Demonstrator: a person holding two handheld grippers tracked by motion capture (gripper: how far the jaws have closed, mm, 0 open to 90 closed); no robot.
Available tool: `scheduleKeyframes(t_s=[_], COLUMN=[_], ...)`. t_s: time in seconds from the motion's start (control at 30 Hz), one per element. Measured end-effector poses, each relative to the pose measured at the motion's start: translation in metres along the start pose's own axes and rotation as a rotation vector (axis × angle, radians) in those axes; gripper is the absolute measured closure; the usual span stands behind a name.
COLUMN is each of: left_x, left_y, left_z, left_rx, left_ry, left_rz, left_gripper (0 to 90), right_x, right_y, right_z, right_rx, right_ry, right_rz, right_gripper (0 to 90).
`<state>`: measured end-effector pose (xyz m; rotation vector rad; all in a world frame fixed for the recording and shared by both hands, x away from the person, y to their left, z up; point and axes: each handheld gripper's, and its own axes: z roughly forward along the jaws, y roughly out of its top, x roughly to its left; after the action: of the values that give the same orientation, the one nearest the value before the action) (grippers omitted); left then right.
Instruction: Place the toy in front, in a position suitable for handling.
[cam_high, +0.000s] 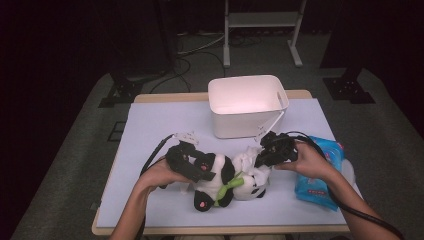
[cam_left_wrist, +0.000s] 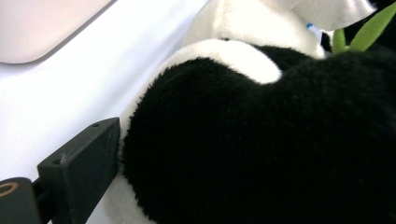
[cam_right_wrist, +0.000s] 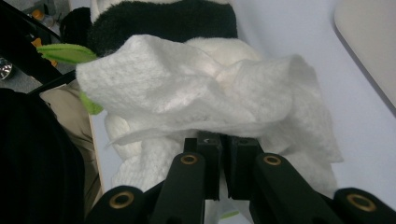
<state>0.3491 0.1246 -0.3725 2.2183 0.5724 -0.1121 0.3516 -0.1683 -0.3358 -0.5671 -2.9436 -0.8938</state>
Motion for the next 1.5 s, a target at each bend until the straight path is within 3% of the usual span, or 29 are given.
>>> scheduleKeyframes(t_s=[0.1, 0.27, 0.4, 0.67, 0.83, 1.0, 1.1, 1.23, 1.37, 1.43, 1.5], left_x=[-0.001, -0.001, -0.003, -0.003, -0.003, 0.0, 0.0, -0.001, -0.001, -0.004, -0.006], left_y=[0.0, 0.001, 0.005, 0.028, 0.034, 0.034, 0.032, 0.027, 0.022, 0.02, 0.018], left_z=[0.002, -0.001, -0.002, -0.002, -0.005, -0.006, -0.003, -0.004, -0.004, -0.006, -0.01], left_rx=[0.0, -0.002, -0.019, -0.026, -0.042, -0.08, -0.105, -0.093, -0.036, -0.007, 0.004], left_ry=[0.003, 0.005, 0.033, 0.066, 0.101, 0.105, 0.098, 0.095, 0.086, 0.101, 0.09], left_rz=[0.022, 0.048, 0.084, 0.192, 0.232, 0.269, 0.275, 0.264, 0.177, 0.163, 0.155], left_gripper=[5.9, 25.1, 33.0, 37.2, 37.2, 37.9, 38.3, 36.5, 18.6, 10.4, 8.6], right_x=[0.001, 0.0, -0.004, -0.012, -0.018, -0.02, -0.02, -0.016, -0.012, -0.009, -0.005], right_y=[-0.003, -0.009, -0.013, -0.016, -0.004, 0.019, 0.029, 0.036, 0.037, 0.039, 0.041], right_z=[0.0, -0.001, -0.004, -0.017, -0.015, -0.012, -0.011, -0.001, 0.009, 0.015, 0.017], right_rx=[-0.014, -0.042, -0.07, -0.107, -0.121, -0.119, -0.114, -0.059, -0.037, -0.027, -0.023], right_ry=[0.002, 0.0, -0.01, -0.018, -0.012, -0.004, -0.004, -0.01, 0.005, 0.018, 0.017], right_rz=[0.0, 0.012, 0.017, 0.047, 0.029, 0.011, -0.002, -0.018, -0.025, -0.036, -0.047], right_gripper=[85.4, 85.2, 85.1, 84.9, 85.0, 84.9, 84.9, 84.9, 85.1, 85.1, 85.1])
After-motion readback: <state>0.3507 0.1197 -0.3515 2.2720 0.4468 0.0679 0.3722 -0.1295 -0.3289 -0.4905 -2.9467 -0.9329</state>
